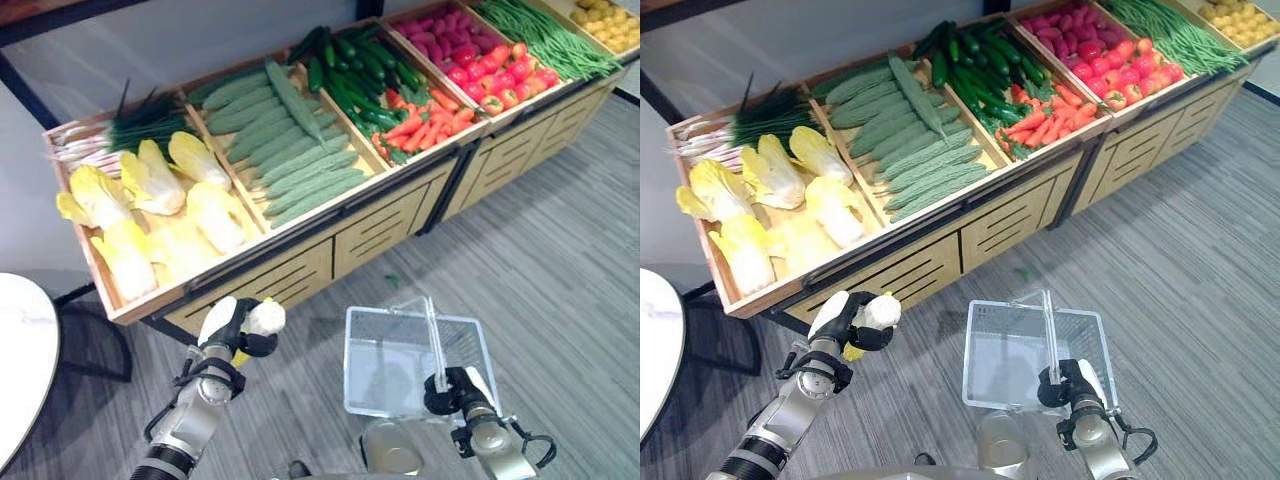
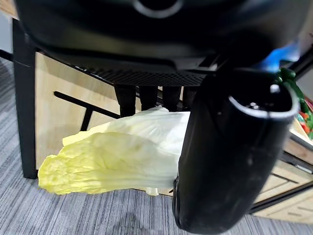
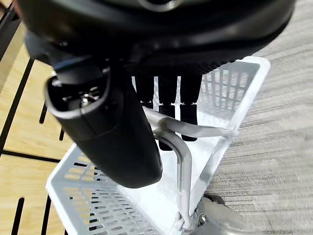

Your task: Get the vegetables into the basket

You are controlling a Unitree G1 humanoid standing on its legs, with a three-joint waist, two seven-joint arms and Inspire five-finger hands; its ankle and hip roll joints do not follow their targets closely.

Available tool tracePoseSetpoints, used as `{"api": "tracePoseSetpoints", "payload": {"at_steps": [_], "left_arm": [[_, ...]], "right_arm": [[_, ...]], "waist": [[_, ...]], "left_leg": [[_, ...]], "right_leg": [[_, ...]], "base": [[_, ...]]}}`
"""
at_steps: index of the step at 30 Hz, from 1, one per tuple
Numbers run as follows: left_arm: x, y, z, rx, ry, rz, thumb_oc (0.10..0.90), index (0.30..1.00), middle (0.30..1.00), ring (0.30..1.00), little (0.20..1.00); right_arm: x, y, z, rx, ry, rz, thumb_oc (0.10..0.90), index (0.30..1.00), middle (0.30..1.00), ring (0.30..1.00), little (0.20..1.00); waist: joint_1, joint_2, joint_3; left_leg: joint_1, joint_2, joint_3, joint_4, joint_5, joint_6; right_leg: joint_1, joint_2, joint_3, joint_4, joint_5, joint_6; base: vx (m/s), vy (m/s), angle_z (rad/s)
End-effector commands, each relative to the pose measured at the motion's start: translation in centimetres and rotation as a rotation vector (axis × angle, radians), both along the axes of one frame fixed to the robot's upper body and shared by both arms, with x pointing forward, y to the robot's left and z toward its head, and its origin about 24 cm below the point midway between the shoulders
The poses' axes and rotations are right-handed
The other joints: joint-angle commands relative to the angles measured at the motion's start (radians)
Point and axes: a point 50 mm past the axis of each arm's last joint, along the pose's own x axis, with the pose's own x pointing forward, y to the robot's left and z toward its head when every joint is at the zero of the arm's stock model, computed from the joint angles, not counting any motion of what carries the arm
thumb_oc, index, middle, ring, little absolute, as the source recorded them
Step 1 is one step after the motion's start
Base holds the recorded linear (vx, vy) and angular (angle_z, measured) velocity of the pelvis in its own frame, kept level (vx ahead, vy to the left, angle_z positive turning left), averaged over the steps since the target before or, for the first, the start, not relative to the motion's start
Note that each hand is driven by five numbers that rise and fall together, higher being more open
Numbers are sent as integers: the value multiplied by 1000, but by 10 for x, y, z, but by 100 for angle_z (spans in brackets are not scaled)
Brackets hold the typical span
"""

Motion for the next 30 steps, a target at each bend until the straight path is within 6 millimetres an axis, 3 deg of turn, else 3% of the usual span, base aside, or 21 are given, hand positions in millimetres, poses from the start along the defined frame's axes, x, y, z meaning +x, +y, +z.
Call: {"api": "tracePoseSetpoints", "payload": {"at_steps": [1, 5, 6, 7, 9, 14, 15, 25, 30], "left_arm": [[19, 12, 44, 22, -245, 26, 400, 300, 300, 300, 300], [20, 15, 49, 22, -260, 40, 400, 300, 300, 300, 300], [17, 21, 50, 19, -267, 69, 400, 300, 300, 300, 300], [15, 23, 49, 17, -264, 77, 400, 300, 300, 300, 300], [11, 29, 47, 28, -254, 98, 400, 300, 300, 300, 300], [7, 31, 41, 27, -227, 106, 400, 300, 300, 300, 300], [5, 30, 38, 18, -210, 107, 400, 300, 300, 300, 300], [3, 27, 32, -2, -184, 110, 400, 300, 300, 300, 300], [6, 25, 33, -24, -202, 120, 400, 300, 300, 300, 300]], "right_arm": [[42, 4, 35, -44, -219, 90, 400, 300, 300, 300, 300], [43, 11, 33, -31, -211, 113, 400, 300, 300, 300, 300], [48, 17, 35, -26, -222, 135, 400, 300, 300, 300, 300], [50, 20, 36, -23, -227, 145, 400, 300, 300, 300, 300], [52, 22, 36, -28, -225, 169, 400, 300, 300, 300, 300], [47, 21, 35, -28, -206, 181, 400, 300, 300, 300, 300], [44, 19, 33, -28, -194, 180, 400, 300, 300, 300, 300], [41, 13, 34, -43, -187, 182, 400, 300, 300, 300, 300], [44, 11, 40, -61, -217, 186, 400, 300, 300, 300, 300]], "waist": [[26, 18, -38], [64, 24, -39], [106, 13, -49], [120, 9, -59], [134, -16, -70], [130, -28, -80], [124, -30, -79], [104, -6, -70], [93, 12, -38]], "left_leg": [[-95, 90, -67, 72, -22, -4], [-114, 128, -38, 65, 6, -17], [-127, 154, 10, 82, 12, -29], [-120, 161, 5, 88, -12, -42], [-120, 170, 45, 107, -7, -50], [-105, 178, 33, 121, -14, -59], [-104, 179, 49, 120, 10, -55], [-82, 199, 44, 81, 44, -77], [-111, 204, 42, 46, 83, -90]], "right_leg": [[49, -64, -92, 101, -59, 98], [96, -134, -238, 144, -101, 67], [135, -186, -375, 143, -103, 64], [159, -198, -407, 124, -107, 77], [179, -216, -462, 93, -77, 86], [190, -200, -453, 85, -96, 83], [189, -195, -462, 86, -93, 67], [199, -153, -460, 60, -116, 53], [159, -138, -449, 58, -112, 52]], "base": [[-106, -71, -82], [-124, -77, -20], [-59, -134, -36], [-10, -135, -94], [29, -79, -113], [62, -106, -40], [-12, -115, 15], [21, -61, -1], [-46, -32, 1]]}}
